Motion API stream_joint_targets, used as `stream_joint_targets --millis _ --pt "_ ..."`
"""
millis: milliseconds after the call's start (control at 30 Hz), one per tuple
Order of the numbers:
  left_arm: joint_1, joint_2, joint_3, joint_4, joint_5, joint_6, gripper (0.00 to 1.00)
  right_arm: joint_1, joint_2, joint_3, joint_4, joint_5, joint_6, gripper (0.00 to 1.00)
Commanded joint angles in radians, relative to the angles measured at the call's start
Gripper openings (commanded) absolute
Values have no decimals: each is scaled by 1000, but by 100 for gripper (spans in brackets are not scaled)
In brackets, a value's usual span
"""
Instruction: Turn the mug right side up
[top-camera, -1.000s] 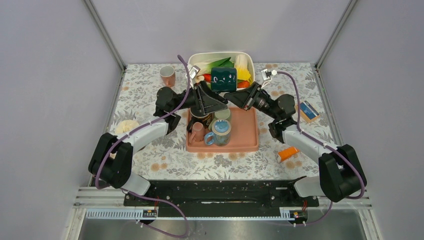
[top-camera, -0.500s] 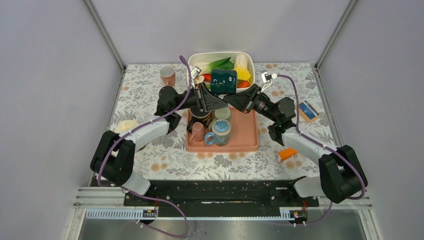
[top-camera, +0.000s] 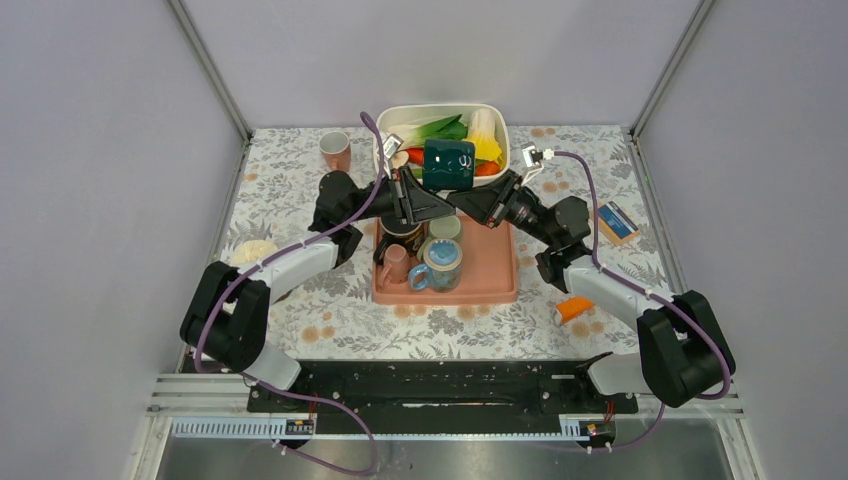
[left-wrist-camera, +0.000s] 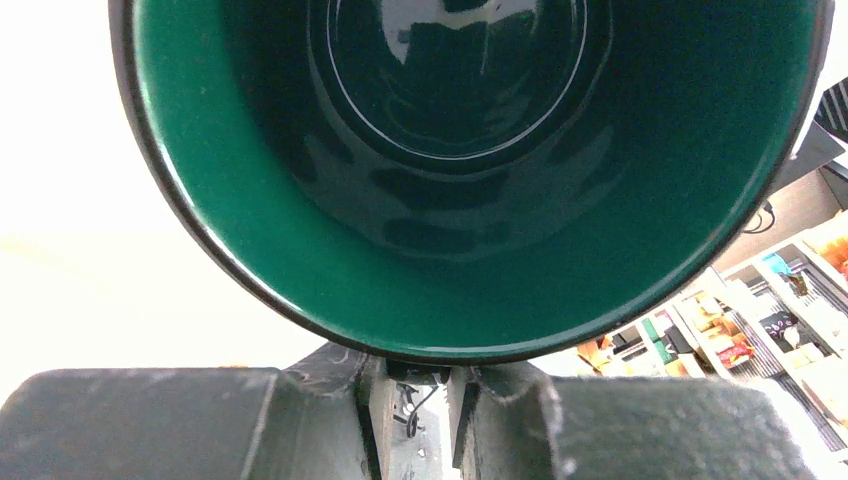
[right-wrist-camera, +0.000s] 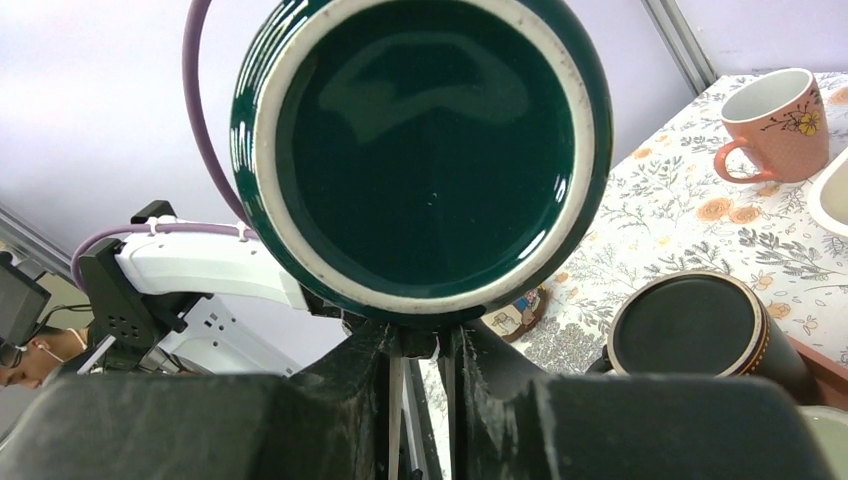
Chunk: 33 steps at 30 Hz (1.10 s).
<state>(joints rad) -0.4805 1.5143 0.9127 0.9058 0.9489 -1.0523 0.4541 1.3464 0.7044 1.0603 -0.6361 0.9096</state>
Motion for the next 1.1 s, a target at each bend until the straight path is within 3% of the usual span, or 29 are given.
stream_joint_targets --millis 0,167,367,667,1067 --pt "10 -50 24 -4 -54 51 0 20 -22 24 14 -46 -66 27" --pt "21 -77 14 -6 -52 65 0 5 -39 52 -6 -56 -51 49" --pt "44 -96 2 -9 -59 72 0 -31 -70 50 -57 -42 -79 60" --pt "144 -120 1 -67 -38 131 0 -113 -157 66 -294 -98 -283 70" --pt "404 -78 -11 -68 66 179 0 -186 -257 -29 -362 -207 -424 73"
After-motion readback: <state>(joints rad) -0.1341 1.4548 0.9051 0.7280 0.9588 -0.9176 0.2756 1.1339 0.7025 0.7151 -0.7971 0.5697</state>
